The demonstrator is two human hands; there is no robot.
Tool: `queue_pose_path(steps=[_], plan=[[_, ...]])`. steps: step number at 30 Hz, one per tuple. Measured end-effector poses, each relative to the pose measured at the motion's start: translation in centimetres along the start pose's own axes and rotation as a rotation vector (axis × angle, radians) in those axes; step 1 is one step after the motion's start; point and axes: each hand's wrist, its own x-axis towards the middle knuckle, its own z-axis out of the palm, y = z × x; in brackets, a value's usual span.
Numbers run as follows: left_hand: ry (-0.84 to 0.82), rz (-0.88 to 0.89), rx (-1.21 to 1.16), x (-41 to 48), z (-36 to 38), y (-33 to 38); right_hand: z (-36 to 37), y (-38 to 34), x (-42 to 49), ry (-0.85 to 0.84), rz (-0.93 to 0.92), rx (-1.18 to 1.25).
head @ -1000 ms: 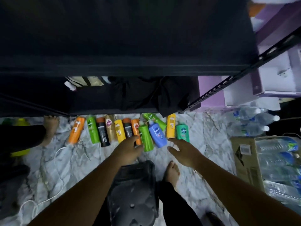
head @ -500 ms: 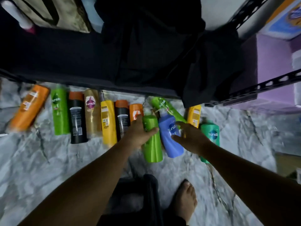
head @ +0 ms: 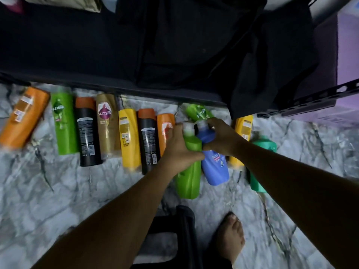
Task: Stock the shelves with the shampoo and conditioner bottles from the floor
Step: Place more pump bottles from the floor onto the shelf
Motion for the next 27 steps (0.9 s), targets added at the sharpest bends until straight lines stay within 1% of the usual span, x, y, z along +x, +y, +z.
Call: queue_pose_path(steps=[3, 6, 9, 11, 13, 15, 17, 18, 21, 23, 27], plan=[[-0.002, 0.073, -0.034, -2.8, 0.5, -0.6, 0.2, 0.2, 0.0, -0.018, -0.015, 0.051], [0.017, 0.111, -0.078, -5.3, 0.6, -1.6, 0.5, 0.3, -0.1, -0.020, -0.015, 0.031], [0.040, 0.062, -0.119, -7.7, 0.8, -3.0, 0.9, 0.0, -0.6, -0.044, -0.049, -0.027], [0.094, 0.016, -0.110, -9.0, 0.7, -3.6, 1.2, -0.2, -1.3, -0.067, -0.060, -0.042], [0.145, -0.001, -0.088, -9.8, 0.4, -3.8, 1.3, -0.7, -3.0, -0.068, -0.081, -0.043], [0.153, -0.039, -0.077, -10.4, -0.2, -4.1, 1.5, -1.2, -5.6, -0.049, -0.144, -0.024], [0.114, -0.055, -0.063, -11.0, -1.0, -4.4, 2.1, -0.9, -8.6, -0.005, -0.193, 0.036], [0.087, -0.038, -0.048, -11.4, -1.3, -4.6, 2.6, -0.7, -10.0, 0.033, -0.184, 0.084], [0.010, 0.027, 0.018, -12.7, -1.8, -5.0, 3.8, -0.5, -13.9, 0.171, -0.131, 0.220], [-0.011, 0.071, 0.011, -13.4, -1.8, -5.1, 4.8, -0.6, -15.8, 0.233, -0.131, 0.275], [-0.084, 0.188, -0.021, -14.4, -1.7, -4.8, 6.8, 0.8, -18.0, 0.281, -0.023, 0.305]])
